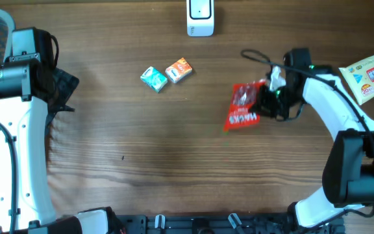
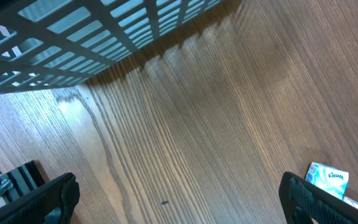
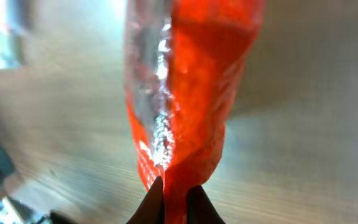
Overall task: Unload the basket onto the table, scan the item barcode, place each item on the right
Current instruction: 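Lift the red snack bag and carry it up toward the scanner, then swing the red snack bag past the scanner to the right edge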
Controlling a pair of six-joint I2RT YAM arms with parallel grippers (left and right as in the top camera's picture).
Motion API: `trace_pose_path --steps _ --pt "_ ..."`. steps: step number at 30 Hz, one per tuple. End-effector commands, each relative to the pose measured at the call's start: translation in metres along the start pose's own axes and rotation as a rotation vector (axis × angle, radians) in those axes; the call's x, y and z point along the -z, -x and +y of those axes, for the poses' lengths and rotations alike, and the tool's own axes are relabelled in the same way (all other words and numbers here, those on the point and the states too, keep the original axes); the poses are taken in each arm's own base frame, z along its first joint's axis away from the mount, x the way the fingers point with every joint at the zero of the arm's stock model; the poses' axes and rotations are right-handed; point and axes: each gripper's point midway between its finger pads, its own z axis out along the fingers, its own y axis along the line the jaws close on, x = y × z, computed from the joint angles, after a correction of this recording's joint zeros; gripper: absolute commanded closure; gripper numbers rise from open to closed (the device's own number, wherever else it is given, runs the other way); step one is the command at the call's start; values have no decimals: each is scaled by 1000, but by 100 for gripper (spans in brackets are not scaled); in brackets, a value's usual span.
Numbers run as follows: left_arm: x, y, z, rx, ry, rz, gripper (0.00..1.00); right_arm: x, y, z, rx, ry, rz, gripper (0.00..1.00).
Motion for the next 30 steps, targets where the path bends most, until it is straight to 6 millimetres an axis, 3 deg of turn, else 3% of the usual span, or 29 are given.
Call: trace_pose_path --steps 1,7,13,16,19,22,27,30 --pt "-2 1 2 14 10 -1 0 16 36 34 48 118 -105 96" --pt "-2 1 2 14 10 -1 0 18 67 93 123 284 -239 96" --pt "-2 1 2 14 10 -1 0 39 97 203 230 577 -449 96" --pt "-2 1 2 14 10 -1 0 46 116 231 189 701 -531 96" --pt "-2 1 2 14 10 -1 0 44 145 232 69 774 -615 96" --pt "-2 1 2 14 10 -1 0 24 169 220 -55 797 -668 96" --pt "-2 1 2 14 10 -1 0 -20 201 214 -91 817 -675 96" --pt "-2 1 2 14 10 -1 0 -37 210 228 -13 826 -669 96"
